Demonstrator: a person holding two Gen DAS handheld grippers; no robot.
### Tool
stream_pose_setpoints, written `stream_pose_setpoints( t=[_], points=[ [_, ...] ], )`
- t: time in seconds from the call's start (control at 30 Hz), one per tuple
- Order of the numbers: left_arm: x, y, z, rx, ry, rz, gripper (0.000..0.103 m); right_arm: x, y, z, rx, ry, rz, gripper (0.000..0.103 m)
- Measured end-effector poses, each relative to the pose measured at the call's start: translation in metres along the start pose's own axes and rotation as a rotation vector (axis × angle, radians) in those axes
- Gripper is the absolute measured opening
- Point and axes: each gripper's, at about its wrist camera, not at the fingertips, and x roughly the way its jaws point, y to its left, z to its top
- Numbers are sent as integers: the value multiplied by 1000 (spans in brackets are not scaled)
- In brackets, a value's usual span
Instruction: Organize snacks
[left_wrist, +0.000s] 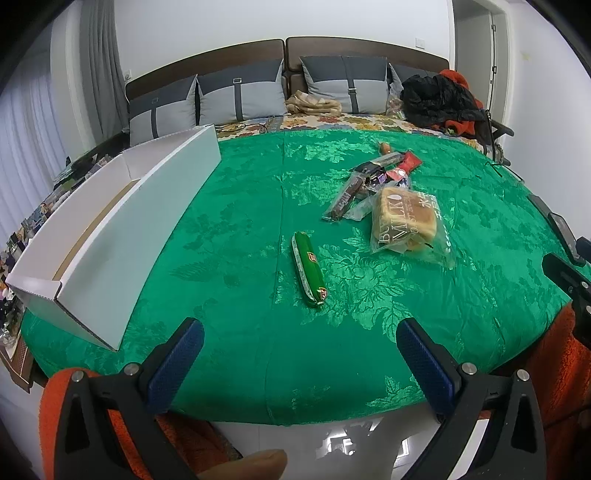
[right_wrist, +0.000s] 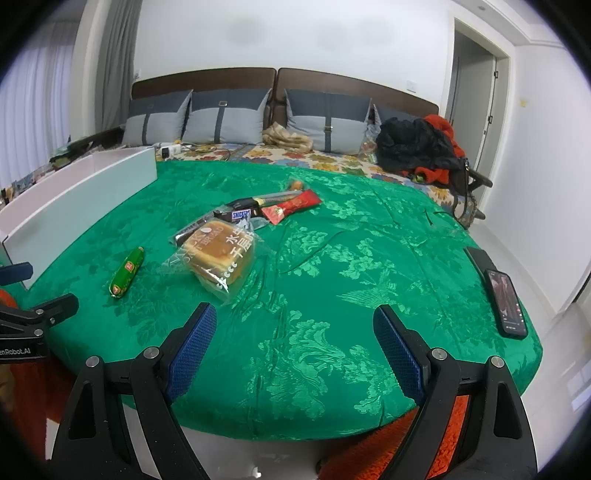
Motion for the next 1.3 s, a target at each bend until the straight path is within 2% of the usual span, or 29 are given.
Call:
stream_pose_setpoints(
  t=[1.3],
  points=[
    [7, 0, -4, 7, 28, -2, 103, 8, 6, -7, -14, 18, 7, 89]
  ],
)
